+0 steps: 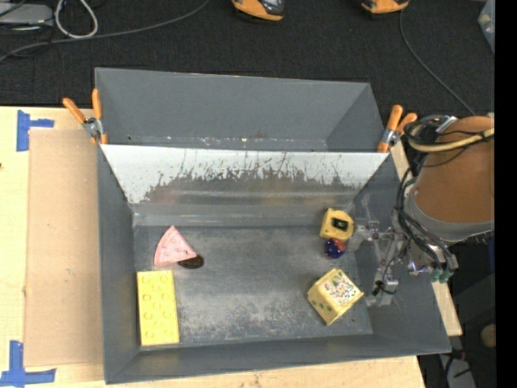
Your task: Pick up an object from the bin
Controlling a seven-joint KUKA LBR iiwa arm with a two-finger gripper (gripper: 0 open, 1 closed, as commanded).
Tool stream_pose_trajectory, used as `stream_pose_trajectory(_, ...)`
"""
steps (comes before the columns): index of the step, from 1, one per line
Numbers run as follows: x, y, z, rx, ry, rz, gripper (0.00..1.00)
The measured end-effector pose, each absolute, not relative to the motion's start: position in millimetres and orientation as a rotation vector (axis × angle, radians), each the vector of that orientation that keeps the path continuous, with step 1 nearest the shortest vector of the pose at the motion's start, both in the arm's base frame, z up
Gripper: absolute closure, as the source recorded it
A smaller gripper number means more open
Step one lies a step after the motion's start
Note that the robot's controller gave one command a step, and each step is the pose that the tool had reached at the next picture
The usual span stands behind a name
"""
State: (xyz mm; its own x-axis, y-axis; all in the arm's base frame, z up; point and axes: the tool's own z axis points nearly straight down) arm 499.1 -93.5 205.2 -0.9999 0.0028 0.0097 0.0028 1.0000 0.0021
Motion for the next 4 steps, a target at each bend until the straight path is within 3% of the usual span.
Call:
stream_pose_trajectory(1, 500.8, -93, 210, 0.002, -3.140, -0.001, 0.00)
stream_pose_trajectory(2, 507.7, -102, 153, 0.285, -3.128, -0.002, 0.00)
stream_pose_trajectory(3, 511.5, -108, 142, 0.571, -3.088, -0.003, 0.00)
stream_pose_trajectory(4, 510.1, -106, 100, 1.019, -2.967, -0.008, 0.00)
